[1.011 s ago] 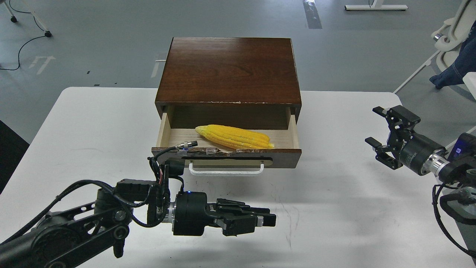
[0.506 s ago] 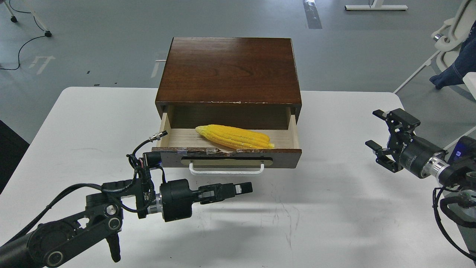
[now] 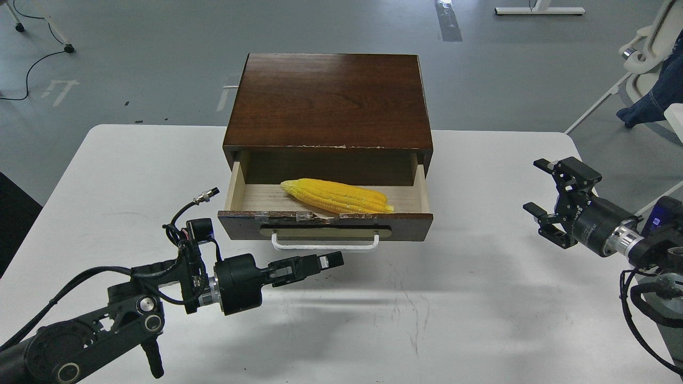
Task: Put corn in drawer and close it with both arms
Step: 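Position the left gripper against the drawer front below the handle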
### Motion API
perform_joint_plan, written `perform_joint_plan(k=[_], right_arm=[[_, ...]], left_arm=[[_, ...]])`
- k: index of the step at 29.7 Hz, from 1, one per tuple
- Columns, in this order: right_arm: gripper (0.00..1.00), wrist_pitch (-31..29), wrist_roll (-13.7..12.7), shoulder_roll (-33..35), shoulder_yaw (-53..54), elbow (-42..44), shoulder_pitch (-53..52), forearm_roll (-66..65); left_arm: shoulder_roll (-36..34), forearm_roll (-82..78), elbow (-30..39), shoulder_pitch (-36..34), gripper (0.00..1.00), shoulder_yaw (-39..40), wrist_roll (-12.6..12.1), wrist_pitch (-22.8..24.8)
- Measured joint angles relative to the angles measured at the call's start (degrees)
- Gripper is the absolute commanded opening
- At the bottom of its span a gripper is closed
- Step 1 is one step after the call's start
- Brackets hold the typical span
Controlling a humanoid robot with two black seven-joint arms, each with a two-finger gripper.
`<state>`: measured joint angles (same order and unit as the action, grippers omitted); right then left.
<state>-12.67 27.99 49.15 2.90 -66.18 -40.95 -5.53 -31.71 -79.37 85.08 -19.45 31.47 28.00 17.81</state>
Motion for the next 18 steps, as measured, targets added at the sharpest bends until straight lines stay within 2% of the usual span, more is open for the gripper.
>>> perform_joint_plan(k=[18], right_arm=[[1.00,0.0,0.0,-0.1,0.1,0.0,0.2,0.0]], left_arm=[[0.2,0.0,-0.6,0.0,0.00,0.7,0.0,-1.7]])
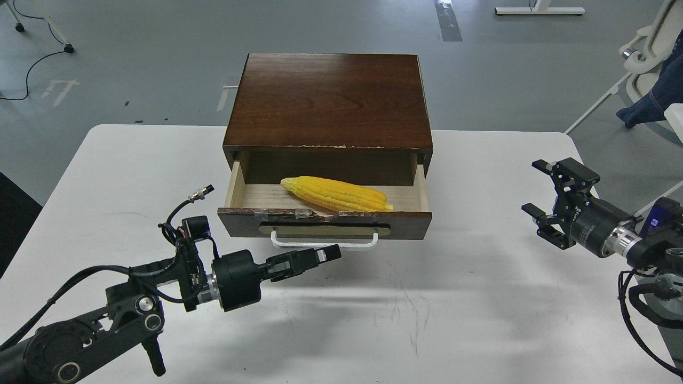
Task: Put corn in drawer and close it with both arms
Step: 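Position the left gripper against the drawer front below the handle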
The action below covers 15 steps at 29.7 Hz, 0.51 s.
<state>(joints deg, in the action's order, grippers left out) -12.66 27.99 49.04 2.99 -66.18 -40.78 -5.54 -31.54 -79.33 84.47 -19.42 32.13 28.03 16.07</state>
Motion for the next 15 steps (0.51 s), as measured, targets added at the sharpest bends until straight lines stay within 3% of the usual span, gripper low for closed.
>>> perform_joint_plan(k=[15], right_arm=[[1.00,0.0,0.0,0.0,0.1,0.0,0.2,0.0]], left_arm=[[-0.7,0.0,-0.5,0.0,0.00,0.4,-0.1,2.9]])
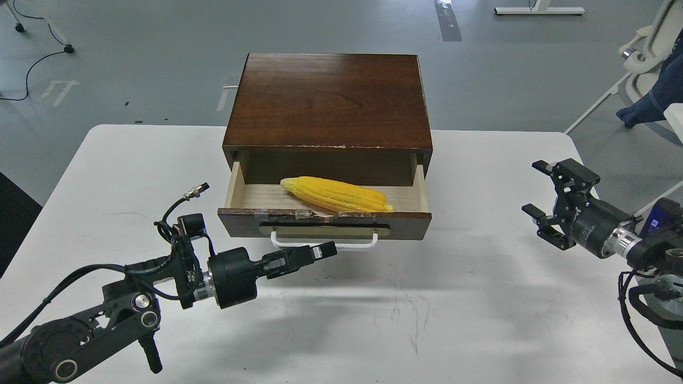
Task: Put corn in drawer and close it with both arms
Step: 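Position the left gripper against the drawer front below the handle, then push the drawer into the cabinet with the left gripper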
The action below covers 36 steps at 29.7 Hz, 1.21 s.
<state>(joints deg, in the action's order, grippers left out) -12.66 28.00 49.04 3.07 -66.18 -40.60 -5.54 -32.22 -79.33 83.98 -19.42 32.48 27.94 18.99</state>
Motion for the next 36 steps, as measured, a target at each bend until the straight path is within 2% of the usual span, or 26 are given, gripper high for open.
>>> perform_joint_plan(k=[6,18,28,36], right_arm=[[1.00,0.0,0.0,0.0,0.0,0.0,0.3,0.0],[1.00,0.0,0.0,0.0,0.1,0.0,0.4,0.0],[1.00,0.0,0.0,0.0,0.1,0.0,0.4,0.0],[1.00,0.0,0.0,0.0,0.2,0.0,0.6,0.0]], left_arm=[[-0.1,0.0,0.3,0.0,0.00,0.0,0.0,1.7],[0.3,0.0,-0.4,-0.1,0.00,1.1,0.1,1.3],[0.8,0.0,-3.8,-0.7,0.00,3.7,0.1,0.8],[2.0,0.0,-7.5,-1.6,0.00,4.5,0.0,-3.9]])
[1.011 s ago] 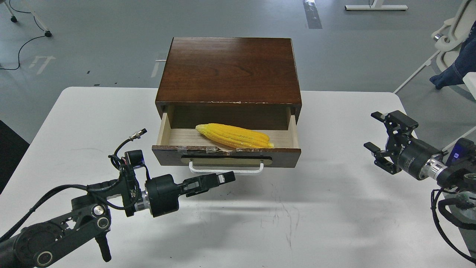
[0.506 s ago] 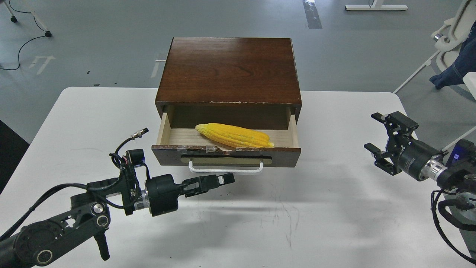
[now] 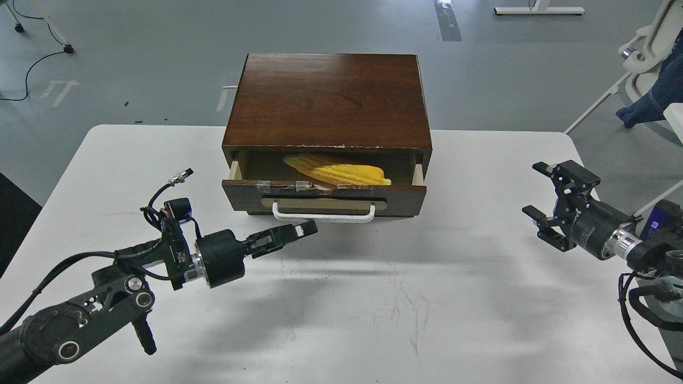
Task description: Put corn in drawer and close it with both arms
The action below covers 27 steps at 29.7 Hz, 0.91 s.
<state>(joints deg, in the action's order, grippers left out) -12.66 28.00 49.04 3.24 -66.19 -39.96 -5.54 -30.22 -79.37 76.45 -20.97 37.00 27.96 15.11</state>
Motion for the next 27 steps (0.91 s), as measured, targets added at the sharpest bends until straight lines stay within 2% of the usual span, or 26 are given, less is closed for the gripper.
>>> perform_joint_plan(k=[5,21,27], right_arm=[[1.00,0.2,0.0,0.0,0.0,0.0,0.4,0.0],[1.00,0.5,0.0,0.0,0.3,-0.1,0.6,0.0],[1.00,0.5,0.0,0.0,0.3,-0.1,0.7,0.0]], left_arm=[[1.2,0.0,-1.4,-0.5,0.00,0.0,0.0,-2.1],[3.5,0.0,-4.8,-0.9,0.00,-0.2,0.1,-13.3],[3.8,0.0,-5.2,-1.2,0.00,-0.9,-0.1,-14.3]])
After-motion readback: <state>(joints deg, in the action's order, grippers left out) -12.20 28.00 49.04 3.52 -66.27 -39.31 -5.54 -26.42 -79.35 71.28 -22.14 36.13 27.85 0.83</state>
